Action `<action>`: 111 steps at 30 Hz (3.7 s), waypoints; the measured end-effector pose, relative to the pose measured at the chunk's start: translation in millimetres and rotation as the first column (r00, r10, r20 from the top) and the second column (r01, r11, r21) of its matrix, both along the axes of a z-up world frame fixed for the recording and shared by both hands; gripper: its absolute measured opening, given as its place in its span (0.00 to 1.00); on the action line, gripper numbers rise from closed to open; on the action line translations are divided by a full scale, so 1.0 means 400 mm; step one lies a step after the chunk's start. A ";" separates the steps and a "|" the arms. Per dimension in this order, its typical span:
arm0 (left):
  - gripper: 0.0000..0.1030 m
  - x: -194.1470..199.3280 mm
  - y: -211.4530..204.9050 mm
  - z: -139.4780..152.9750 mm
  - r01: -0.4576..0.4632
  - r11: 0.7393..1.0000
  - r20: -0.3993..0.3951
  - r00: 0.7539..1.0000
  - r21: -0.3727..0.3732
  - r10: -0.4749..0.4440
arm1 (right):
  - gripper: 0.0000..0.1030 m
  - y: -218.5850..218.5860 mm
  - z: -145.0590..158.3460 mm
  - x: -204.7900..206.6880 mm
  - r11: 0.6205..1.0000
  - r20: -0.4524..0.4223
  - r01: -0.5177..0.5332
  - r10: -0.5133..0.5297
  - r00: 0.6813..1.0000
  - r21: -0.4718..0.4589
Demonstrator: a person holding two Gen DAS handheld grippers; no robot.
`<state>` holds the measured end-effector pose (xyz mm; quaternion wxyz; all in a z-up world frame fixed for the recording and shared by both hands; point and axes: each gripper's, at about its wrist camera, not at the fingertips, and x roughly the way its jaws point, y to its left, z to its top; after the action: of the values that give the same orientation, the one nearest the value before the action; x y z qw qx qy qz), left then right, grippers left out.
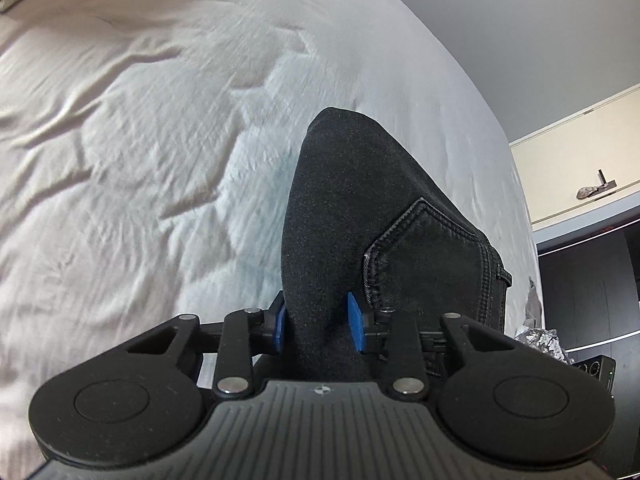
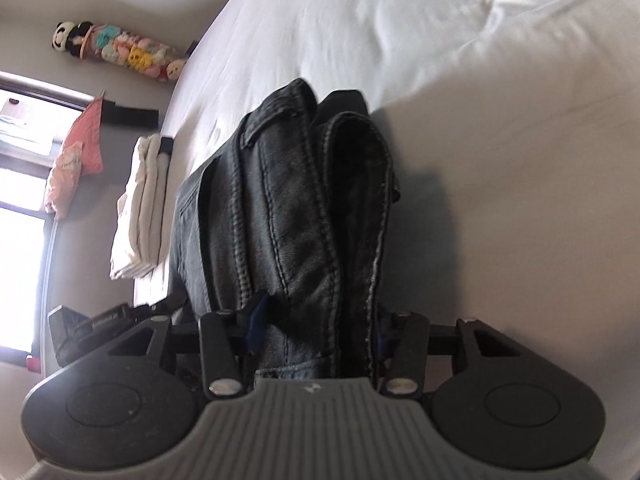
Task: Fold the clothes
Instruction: 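Hold the jeans bundle with both tools and lift it off the bed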
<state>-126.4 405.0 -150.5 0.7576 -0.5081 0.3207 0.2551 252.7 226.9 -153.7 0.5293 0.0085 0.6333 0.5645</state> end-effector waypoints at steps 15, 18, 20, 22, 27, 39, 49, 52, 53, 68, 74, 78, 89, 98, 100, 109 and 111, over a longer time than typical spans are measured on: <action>0.40 -0.111 0.061 -0.012 0.023 1.000 -0.063 0.998 0.000 -0.023 | 0.50 0.042 -0.015 -0.173 0.999 0.013 -0.041 0.040 0.999 0.025; 0.49 -0.109 0.070 -0.011 0.040 0.999 -0.066 0.997 0.021 -0.039 | 0.53 0.029 -0.013 -0.182 1.000 0.029 -0.002 0.001 1.000 0.024; 0.51 -0.108 0.079 -0.009 0.042 0.998 -0.066 0.997 0.038 -0.040 | 0.56 0.021 -0.007 -0.189 0.999 0.046 0.022 -0.023 0.999 0.026; 0.52 -0.108 0.089 -0.008 0.035 0.999 -0.055 0.998 0.042 -0.033 | 0.58 0.013 0.000 -0.195 0.999 0.067 0.046 -0.048 0.997 0.029; 0.54 -0.107 0.098 -0.005 0.037 0.997 -0.041 0.999 0.066 -0.034 | 0.58 -0.030 0.034 -0.163 0.992 0.125 0.113 -0.120 0.985 0.065; 0.54 -0.100 0.103 -0.015 0.038 0.997 -0.046 0.998 0.064 -0.035 | 0.21 0.024 0.035 -0.049 0.956 0.064 0.270 -0.278 0.958 0.115; 0.56 -0.095 0.105 -0.028 0.044 0.997 -0.058 0.997 0.056 -0.041 | 0.06 0.085 -0.010 -0.025 0.940 -0.038 0.291 -0.289 0.956 0.179; 0.58 -0.093 0.103 -0.032 0.051 0.997 -0.057 0.997 0.055 -0.048 | 0.05 0.104 -0.018 -0.020 0.937 -0.005 0.294 -0.299 0.954 0.188; 0.59 -0.092 0.103 -0.033 0.053 0.997 -0.057 0.997 0.054 -0.050 | 0.05 0.108 -0.029 -0.017 0.939 0.004 0.294 -0.300 0.954 0.177; 0.63 -0.088 0.101 -0.028 0.075 0.994 -0.075 0.995 0.079 -0.069 | 0.69 -0.054 0.086 -0.123 0.893 0.148 0.429 -0.446 0.883 0.136; 0.63 -0.094 0.100 -0.029 0.076 0.994 -0.068 0.995 0.081 -0.070 | 0.80 -0.157 0.058 -0.221 0.833 0.060 0.554 -0.553 0.831 0.008; 0.63 -0.097 0.099 -0.027 0.067 0.993 -0.055 0.997 0.093 -0.062 | 0.81 -0.155 0.015 -0.253 0.815 0.025 0.576 -0.576 0.817 -0.060; 0.64 -0.084 0.187 -0.052 0.008 0.997 0.053 0.999 0.071 -0.012 | 0.81 -0.116 -0.065 -0.254 0.802 -0.016 0.591 -0.594 0.804 -0.088; 0.70 -0.049 0.267 -0.114 0.012 1.000 0.136 0.991 -0.019 -0.009 | 0.76 -0.104 -0.089 -0.250 0.812 -0.058 0.580 -0.583 0.810 -0.069; 0.60 -0.041 0.274 -0.121 0.015 1.000 0.144 0.990 -0.023 -0.011 | 0.73 -0.104 -0.089 -0.251 0.813 -0.055 0.579 -0.582 0.811 -0.063; 0.34 -0.034 0.255 -0.095 0.002 1.000 0.129 0.992 0.027 -0.005 | 0.56 -0.095 -0.067 -0.264 0.827 0.002 0.561 -0.561 0.827 0.012; 0.31 -0.034 0.249 -0.087 -0.001 0.999 0.126 0.992 0.039 -0.004 | 0.54 -0.093 -0.057 -0.269 0.831 0.023 0.555 -0.556 0.831 0.027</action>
<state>-139.9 504.7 -185.3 0.7863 -0.5081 0.2673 0.2282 145.1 189.8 -176.5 0.6798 0.1887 0.5900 0.3927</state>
